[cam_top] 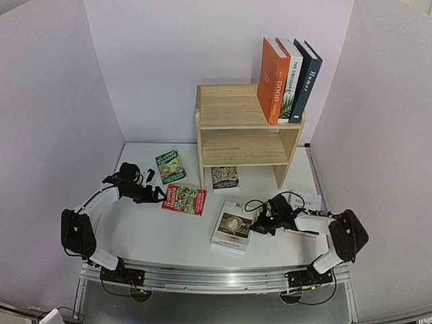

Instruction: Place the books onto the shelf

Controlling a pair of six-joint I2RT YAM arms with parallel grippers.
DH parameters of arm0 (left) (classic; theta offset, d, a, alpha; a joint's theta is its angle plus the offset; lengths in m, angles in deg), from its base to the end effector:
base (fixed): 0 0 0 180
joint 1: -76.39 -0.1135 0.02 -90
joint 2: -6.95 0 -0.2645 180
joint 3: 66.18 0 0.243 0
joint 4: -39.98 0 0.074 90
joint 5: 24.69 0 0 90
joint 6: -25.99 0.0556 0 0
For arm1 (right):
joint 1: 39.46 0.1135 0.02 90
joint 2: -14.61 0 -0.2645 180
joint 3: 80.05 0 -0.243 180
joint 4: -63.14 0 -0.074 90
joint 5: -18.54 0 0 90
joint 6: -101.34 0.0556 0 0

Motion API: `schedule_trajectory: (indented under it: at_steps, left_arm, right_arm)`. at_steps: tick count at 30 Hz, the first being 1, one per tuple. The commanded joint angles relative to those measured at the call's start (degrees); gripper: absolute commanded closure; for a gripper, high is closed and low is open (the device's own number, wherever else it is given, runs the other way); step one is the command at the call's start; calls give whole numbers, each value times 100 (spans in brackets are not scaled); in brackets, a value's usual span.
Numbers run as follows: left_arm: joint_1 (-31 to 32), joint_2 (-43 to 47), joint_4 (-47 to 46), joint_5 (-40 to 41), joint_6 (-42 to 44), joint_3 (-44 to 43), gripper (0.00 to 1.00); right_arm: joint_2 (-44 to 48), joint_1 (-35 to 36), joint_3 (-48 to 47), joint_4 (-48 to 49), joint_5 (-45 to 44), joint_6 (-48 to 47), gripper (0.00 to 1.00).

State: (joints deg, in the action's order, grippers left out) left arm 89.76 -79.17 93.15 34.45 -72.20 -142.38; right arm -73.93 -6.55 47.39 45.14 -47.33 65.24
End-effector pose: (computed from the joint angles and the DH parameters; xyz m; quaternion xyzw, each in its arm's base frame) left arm 0.2819 -0.0963 0.2270 0.1042 0.9337 -0.2961 0.1719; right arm 0.2255 0.1730 0.1343 0.1059 0.9262 0.3522 0.0831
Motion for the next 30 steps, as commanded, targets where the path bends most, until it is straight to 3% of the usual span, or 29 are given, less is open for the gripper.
schedule_trajectory:
  at_steps: [1, 7, 12, 19, 25, 30]
  left_arm:
    - [27, 236, -57, -391, 237, -142, 4]
    - [82, 225, 360, -1051, 881, -423, 0]
    - [449, 79, 1721, -1708, 2532, -1279, 0]
    - [1096, 12, 3075, -1656, 3915, -2119, 0]
    - [1204, -53, 3927, -1606, 4705, -2438, 1]
    - [1364, -153, 4522, -1763, 5013, -2765, 22]
  right_arm:
    - [-308, 494, -683, -126, 172, -677, 100]
    - [-438, 1462, -1856, -196, -51, -1828, 100]
    - [-720, 1954, -2902, -527, -47, -2818, 100]
    - [-1261, 2336, -4460, -1474, 88, -4122, 100]
    - [-1175, 2385, -4884, -1606, -29, -4863, 100]
    - [-1150, 2387, -5069, -1646, -225, -5601, 100]
